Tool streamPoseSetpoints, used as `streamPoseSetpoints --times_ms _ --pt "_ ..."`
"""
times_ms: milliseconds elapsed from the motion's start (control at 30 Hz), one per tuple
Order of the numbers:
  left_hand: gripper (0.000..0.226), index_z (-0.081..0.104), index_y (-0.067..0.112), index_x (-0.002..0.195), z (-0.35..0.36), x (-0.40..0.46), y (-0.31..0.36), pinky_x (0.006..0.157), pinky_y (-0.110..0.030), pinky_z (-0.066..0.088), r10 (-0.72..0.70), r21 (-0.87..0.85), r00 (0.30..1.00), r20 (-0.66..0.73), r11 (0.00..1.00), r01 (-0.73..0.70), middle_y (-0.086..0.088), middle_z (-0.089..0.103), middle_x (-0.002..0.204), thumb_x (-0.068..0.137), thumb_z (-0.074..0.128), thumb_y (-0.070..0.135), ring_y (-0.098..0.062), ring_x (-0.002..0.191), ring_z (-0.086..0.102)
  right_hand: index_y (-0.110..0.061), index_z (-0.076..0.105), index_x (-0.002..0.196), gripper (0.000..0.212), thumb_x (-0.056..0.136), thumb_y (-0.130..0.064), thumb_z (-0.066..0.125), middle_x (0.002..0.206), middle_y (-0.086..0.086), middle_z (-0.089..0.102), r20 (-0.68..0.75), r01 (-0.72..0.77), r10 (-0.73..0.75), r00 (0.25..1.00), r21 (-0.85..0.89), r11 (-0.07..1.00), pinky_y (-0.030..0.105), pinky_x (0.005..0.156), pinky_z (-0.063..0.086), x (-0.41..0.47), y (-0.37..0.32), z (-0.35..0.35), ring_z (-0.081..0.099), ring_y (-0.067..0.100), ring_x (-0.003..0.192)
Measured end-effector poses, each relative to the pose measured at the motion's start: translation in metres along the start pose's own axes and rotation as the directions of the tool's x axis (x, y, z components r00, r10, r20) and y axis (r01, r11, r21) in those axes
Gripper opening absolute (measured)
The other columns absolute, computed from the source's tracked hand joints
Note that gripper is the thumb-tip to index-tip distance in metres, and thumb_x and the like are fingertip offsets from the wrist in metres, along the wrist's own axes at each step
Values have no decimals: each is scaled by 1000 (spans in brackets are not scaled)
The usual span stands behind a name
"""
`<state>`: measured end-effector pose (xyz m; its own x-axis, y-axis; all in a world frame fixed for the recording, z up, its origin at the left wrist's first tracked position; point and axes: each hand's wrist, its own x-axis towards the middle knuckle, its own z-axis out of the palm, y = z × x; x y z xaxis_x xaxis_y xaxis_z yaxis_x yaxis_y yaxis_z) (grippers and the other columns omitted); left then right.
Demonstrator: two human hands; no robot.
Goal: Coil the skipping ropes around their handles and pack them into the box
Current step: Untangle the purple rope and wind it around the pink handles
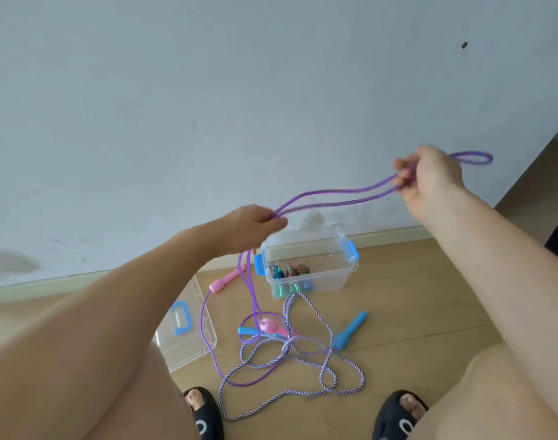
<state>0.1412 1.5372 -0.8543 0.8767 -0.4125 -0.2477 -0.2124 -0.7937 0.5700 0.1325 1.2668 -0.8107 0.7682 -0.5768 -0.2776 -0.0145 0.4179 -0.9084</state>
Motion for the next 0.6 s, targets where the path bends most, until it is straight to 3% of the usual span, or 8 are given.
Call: streamPoseSetpoints --times_ms 33,100,200,300,367,400,500,600 --pt "42 49 13 71 -6 -2 5 63 -31 41 31 -123 992 -124 991 -46 -1 49 61 98 49 46 -18 56 44 -11 52 101 9 100 -17 47 85 14 55 -9 -71 71 997 -204 976 27 54 53 3 9 -6 53 18 57" --pt "41 43 10 70 -17 -7 20 60 -32 34 101 -291 939 -330 935 -203 -2 38 63 96 52 39 -17 58 34 -14 48 120 29 97 -31 56 107 16 52 11 -206 258 966 -570 795 40 80 58 0 23 -16 63 30 85" --pt "38 38 7 70 -20 -17 40 51 -24 28 260 -204 841 -475 897 -392 1 32 60 96 55 28 -13 55 29 -3 58 106 50 97 -51 49 96 17 68 132 -78 364 922 -858 507 38 73 56 -21 25 -9 67 28 81" --pt "32 40 9 68 -17 -21 47 49 -20 26 432 25 756 -492 875 -483 4 32 55 91 60 19 -13 54 27 2 67 84 43 95 -36 49 76 18 71 335 315 -17 942 -867 387 35 63 55 -38 28 14 64 31 64" --pt "26 42 11 67 -16 -18 44 50 -19 26 521 150 725 -451 845 -514 4 33 54 84 62 13 -16 56 27 -2 62 87 31 92 -28 46 82 15 69 410 578 -447 795 -737 352 38 71 52 -49 28 30 62 33 78" --pt "25 41 14 67 -15 -18 43 50 -18 27 545 181 719 -430 833 -523 5 34 53 82 62 12 -16 57 27 -7 60 91 25 92 -26 44 87 9 68 398 663 -556 730 -613 431 36 75 49 -60 24 39 61 28 85" --pt "30 40 25 66 -17 -20 43 51 -14 29 548 182 707 -447 830 -528 9 38 51 79 63 10 -12 54 34 -17 60 103 29 96 -35 38 96 -1 68 581 720 -457 674 -379 581 29 85 45 -86 26 55 61 15 94" --pt "18 49 17 69 -19 -22 39 52 -13 30 510 127 714 -479 845 -519 13 47 50 78 61 6 -6 51 42 -14 57 87 41 100 -48 38 70 2 65 763 749 -194 617 -495 441 37 72 50 -97 49 53 62 18 67"
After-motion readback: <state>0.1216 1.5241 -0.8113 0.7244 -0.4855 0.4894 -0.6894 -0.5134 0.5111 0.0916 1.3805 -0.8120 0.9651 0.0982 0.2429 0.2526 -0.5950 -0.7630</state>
